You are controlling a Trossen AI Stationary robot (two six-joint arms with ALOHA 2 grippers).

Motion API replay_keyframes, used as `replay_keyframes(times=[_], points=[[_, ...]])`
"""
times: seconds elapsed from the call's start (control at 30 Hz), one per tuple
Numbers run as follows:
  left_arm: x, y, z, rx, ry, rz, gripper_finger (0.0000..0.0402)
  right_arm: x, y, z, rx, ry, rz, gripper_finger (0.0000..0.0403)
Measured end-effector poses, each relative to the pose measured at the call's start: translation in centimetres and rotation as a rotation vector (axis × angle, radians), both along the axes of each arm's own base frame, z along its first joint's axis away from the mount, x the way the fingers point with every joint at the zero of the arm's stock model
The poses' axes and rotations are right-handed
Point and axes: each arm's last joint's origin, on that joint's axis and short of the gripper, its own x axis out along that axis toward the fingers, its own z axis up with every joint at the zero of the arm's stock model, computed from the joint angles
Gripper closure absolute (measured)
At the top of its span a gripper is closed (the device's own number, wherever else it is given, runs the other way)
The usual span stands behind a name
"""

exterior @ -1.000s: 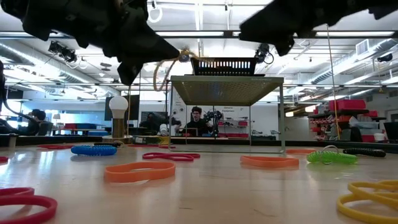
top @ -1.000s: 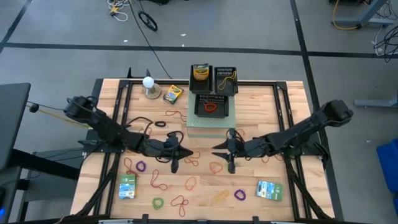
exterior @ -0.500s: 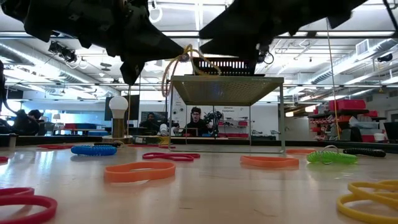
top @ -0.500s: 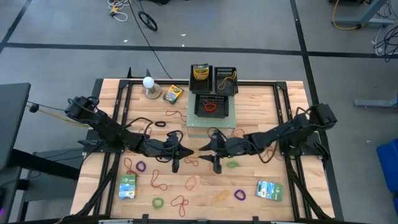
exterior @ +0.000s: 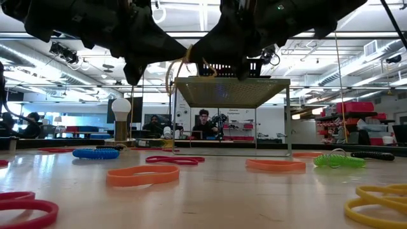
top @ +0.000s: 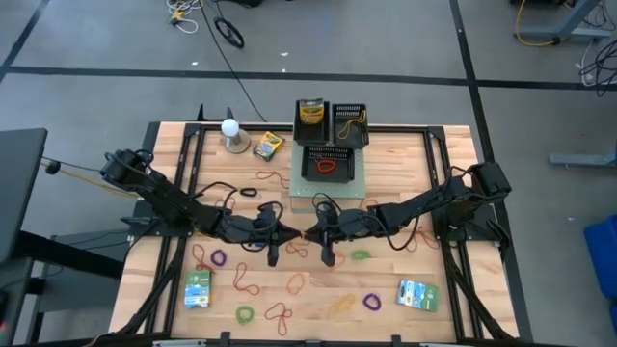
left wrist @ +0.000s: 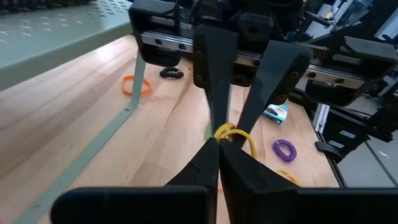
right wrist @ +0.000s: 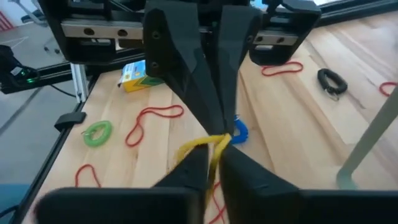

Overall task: Pick & Place Office Desk Supplies
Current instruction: Put the yellow rubber band into the top right black bin on the shelf

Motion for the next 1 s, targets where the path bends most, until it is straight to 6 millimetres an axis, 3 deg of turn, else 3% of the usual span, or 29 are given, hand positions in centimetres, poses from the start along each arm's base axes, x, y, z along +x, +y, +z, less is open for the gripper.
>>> replay_keyframes(times=[0.3,0.43,0.57,0.8,1.0], points=[[-1.0,0.0,1.3,0.04,0.02,-0.041,0.0317,-0.2,0.5,0.2,-0.025,-0.01,-0.005,0.0396],[-2.7,-0.5,2.4,0.134,-0.007,-0.035,0.0298,-0.4,1.1,0.4,-0.041,-0.02,-0.027,0.0396],[-4.6,-0.2,1.9,0.17,-0.035,-0.035,0.03,-0.6,1.6,1.3,-0.05,-0.039,-0.041,0.0399],[-7.7,1.6,-0.5,0.109,-0.204,-0.059,0.0318,-1.5,1.6,6.1,-0.137,-0.04,-0.104,0.0399],[-9.5,3.2,-1.7,0.094,-0.267,-0.017,0.0332,-2.7,-0.6,13.2,-0.292,-0.008,-0.285,0.0398]])
